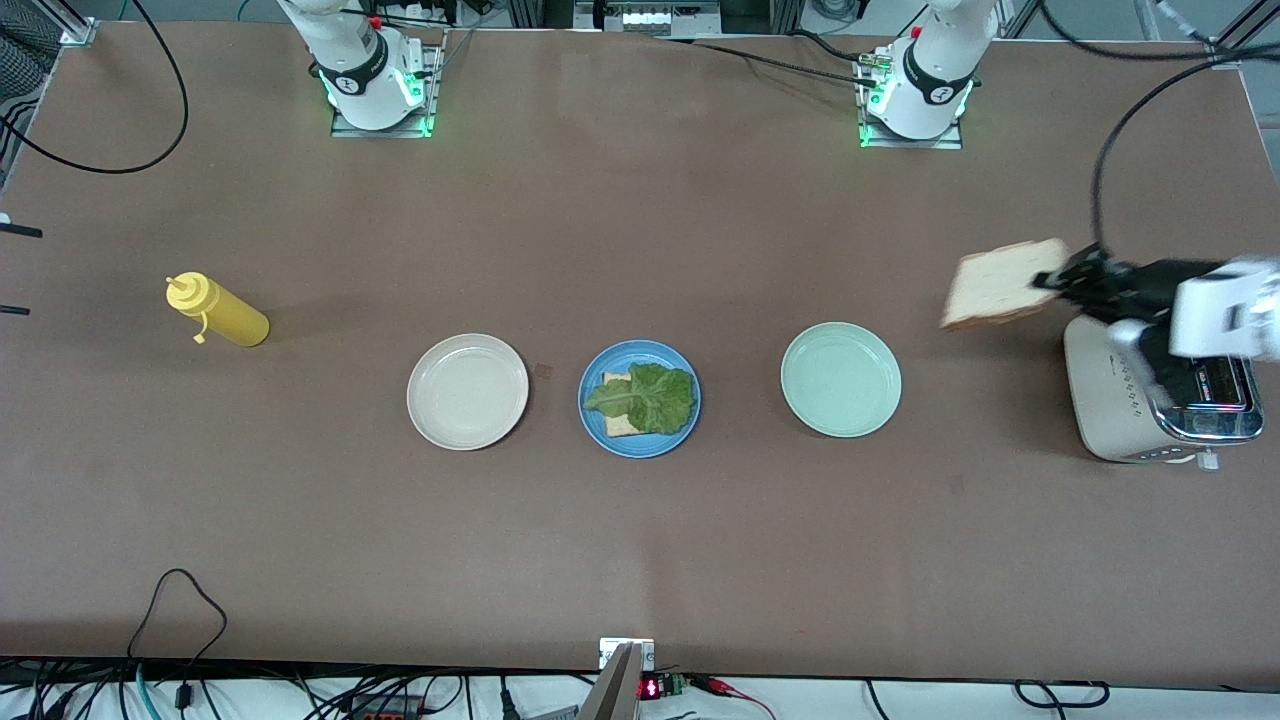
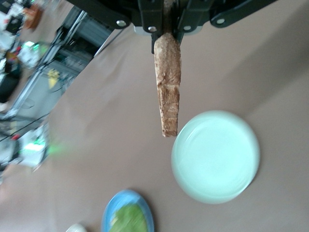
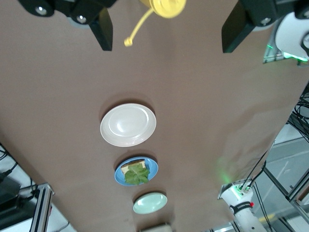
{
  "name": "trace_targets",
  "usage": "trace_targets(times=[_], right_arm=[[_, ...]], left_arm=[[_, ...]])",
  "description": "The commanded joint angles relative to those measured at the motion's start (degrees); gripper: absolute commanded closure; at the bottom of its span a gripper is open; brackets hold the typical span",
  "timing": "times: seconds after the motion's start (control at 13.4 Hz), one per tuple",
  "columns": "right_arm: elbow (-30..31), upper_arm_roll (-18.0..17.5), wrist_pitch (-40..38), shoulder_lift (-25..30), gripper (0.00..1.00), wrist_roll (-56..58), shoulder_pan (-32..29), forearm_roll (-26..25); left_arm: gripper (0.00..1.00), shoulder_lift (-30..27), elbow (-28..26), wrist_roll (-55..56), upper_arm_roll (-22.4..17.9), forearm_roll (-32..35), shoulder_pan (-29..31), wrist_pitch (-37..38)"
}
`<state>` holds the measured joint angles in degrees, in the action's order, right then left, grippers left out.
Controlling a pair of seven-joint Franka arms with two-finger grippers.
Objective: Make sandwich in blue plate with both arms
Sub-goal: 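Lift the second bread slice with the left gripper toward the blue plate, then lower the bread onto the lettuce and open the left gripper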
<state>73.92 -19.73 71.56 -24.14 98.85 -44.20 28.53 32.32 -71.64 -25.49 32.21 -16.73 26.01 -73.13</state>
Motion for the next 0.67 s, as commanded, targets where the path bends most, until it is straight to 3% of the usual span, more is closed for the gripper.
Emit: trace_targets(times=[0.0,0.15,0.37,0.6], right_arm=[[1.7,5.3,1.1,8.0,0.0,-11.8,12.4,-4.5],[3.9,10.0,8.0,11.1,0.0,-20.7,23.1,-9.1],[6.1,10.1,14.2,11.8,0.0,-38.6,30.4,-17.3],[8.4,10.1,15.8,12.1,0.0,-58.6,36.6,-26.3]], left_arm=[[0.96,7.8,1.3,1.9,0.1,-9.3,-4.6,-8.6],[0.96,10.2,-0.9,2.0,0.1,-15.5,-7.4,-16.9],[0.94,12.0,-7.4,1.0,0.1,-31.9,-10.8,-28.0],[0.94,15.9,-7.8,-2.4,0.1,-36.4,-15.5,-36.6]])
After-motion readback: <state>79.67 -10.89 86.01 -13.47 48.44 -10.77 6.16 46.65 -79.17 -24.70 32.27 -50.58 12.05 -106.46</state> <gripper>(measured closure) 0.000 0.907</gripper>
